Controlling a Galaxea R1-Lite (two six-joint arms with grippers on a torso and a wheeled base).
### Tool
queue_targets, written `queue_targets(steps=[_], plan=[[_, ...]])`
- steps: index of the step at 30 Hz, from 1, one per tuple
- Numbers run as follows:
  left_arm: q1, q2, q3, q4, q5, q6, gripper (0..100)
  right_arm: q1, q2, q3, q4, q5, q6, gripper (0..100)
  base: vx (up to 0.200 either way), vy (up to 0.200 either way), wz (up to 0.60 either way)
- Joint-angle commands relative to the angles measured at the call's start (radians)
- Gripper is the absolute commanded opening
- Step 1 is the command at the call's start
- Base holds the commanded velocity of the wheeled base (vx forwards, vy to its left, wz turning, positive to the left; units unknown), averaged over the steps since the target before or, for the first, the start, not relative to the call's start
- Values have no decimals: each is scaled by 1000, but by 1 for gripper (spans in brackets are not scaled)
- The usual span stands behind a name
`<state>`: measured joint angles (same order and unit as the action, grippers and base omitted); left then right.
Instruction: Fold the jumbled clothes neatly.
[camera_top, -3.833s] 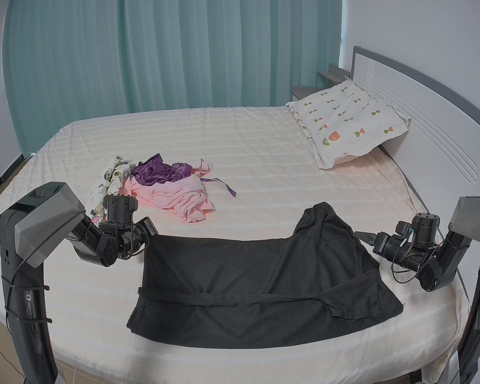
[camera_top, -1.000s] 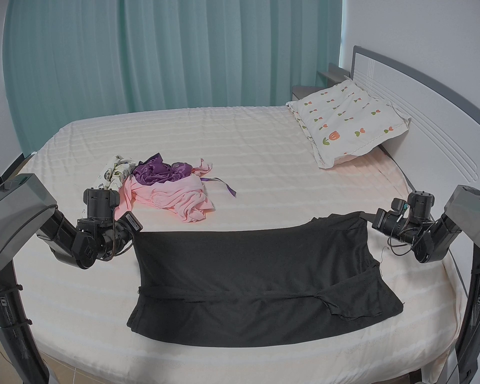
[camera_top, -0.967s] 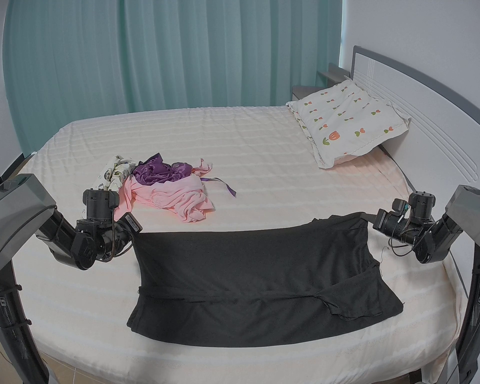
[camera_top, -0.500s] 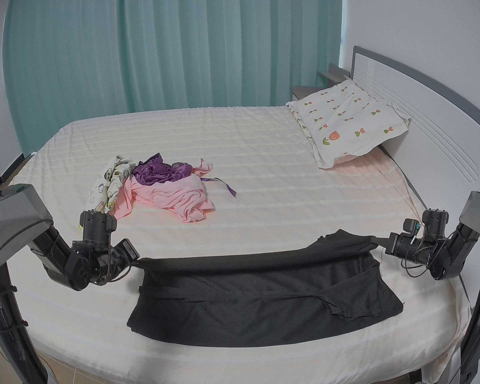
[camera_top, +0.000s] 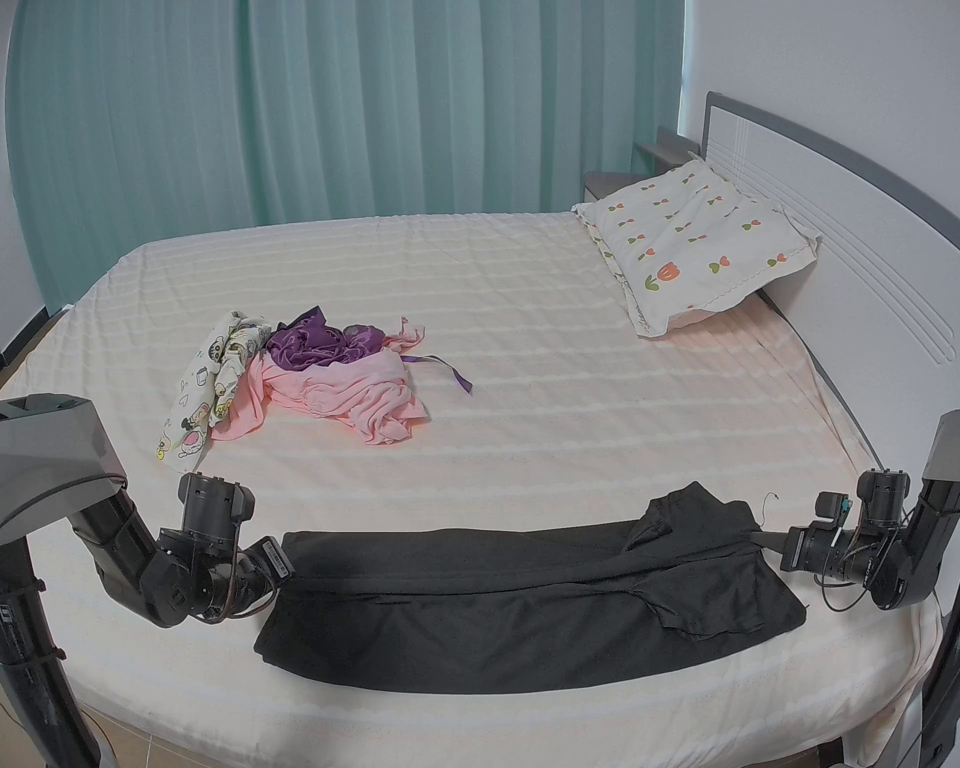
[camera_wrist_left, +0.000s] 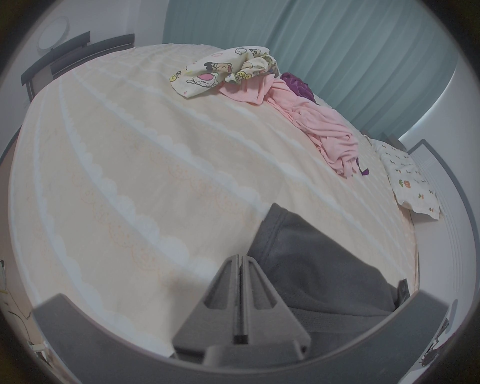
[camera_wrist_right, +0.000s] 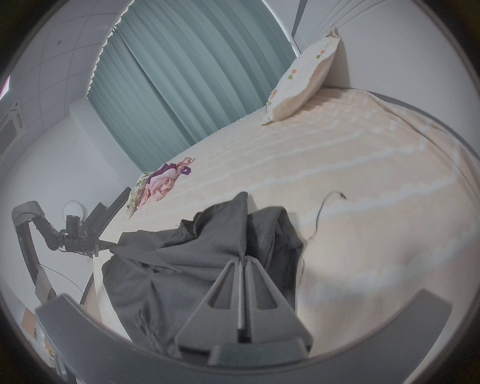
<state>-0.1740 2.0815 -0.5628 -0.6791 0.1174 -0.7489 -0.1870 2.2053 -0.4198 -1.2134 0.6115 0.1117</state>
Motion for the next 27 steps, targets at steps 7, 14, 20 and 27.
queue_targets(steps=[7, 14, 20, 27], plan=[[-10, 5, 23, -2, 1, -13, 100, -8, 4, 50, -29, 2, 9, 100, 0, 0, 0], [1, -38, 29, -3, -5, -99, 100, -35, -90, 52, -44, 4, 80, 100, 0, 0, 0], [39, -169, 58, -2, -133, -208, 100, 9, -144, 15, -28, -13, 187, 100, 0, 0, 0], [47, -187, 87, -3, -206, -323, 100, 121, -84, -109, 78, -110, 267, 100, 0, 0, 0]])
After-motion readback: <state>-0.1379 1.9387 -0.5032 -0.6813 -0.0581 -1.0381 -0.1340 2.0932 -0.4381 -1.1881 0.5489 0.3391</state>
